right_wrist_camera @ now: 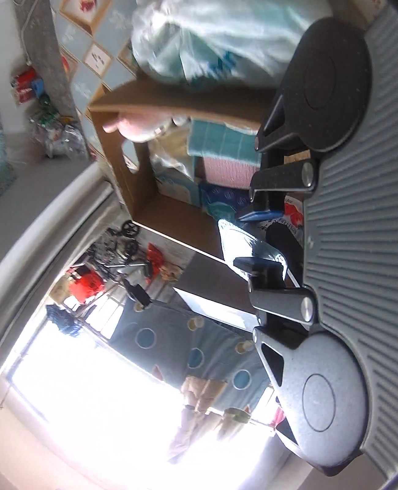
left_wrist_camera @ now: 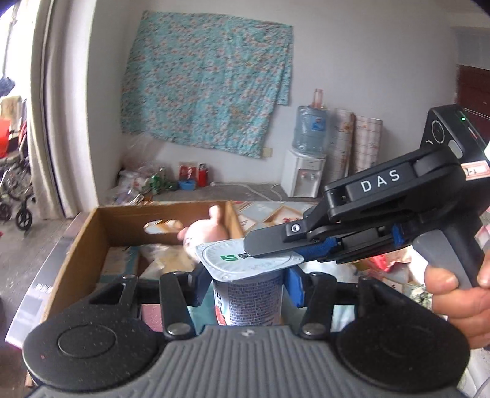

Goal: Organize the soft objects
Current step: 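Carry the yogurt cup with the right gripper over the cardboard box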

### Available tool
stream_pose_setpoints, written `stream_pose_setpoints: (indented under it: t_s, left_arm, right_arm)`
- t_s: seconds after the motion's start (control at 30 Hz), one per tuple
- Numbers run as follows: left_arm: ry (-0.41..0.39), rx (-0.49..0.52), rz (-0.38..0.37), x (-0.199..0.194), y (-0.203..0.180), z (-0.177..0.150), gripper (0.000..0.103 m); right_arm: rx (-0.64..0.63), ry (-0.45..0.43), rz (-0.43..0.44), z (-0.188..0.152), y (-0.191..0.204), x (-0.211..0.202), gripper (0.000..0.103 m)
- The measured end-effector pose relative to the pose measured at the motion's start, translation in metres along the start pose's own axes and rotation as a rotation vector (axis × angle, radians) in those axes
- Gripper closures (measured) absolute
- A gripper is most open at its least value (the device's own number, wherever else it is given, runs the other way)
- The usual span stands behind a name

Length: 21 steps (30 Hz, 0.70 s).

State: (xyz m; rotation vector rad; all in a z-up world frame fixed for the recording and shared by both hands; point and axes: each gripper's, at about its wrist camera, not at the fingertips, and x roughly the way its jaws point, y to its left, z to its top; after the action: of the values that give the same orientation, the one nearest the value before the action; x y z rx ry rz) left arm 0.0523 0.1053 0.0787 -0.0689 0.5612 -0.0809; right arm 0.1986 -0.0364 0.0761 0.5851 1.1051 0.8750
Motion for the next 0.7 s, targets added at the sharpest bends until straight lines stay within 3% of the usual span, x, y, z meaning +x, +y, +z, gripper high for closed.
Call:
stream_pose_setpoints:
  t_s: [0.2, 0.33, 0.5, 0.7]
  left_arm:
    - [0.131, -0.046, 0.137, 0.009, 0.077, -0.017, 0.052]
    - [0.216, -0.093, 0.166, 0.020, 0.111, -0.034, 0.052]
    - [0.286, -0.104, 0.185, 0.027, 0.130, -0.049, 0.052]
    - [0.339, -0.091, 0.163, 0.031, 0.133, -0.056, 0.047]
  right_arm:
    - [0.045, 0.211, 0.030, 0.001, 0.020, 0.113, 0.079]
    - [0.119, 0.302, 0.031, -0.007, 0.011, 0.163, 0.079]
    - [0.199, 0.363, 0.029, -0.011, -0.010, 0.197, 0.078]
    - [0.233, 0.387, 0.018, -0.013, -0.025, 0.210, 0.078]
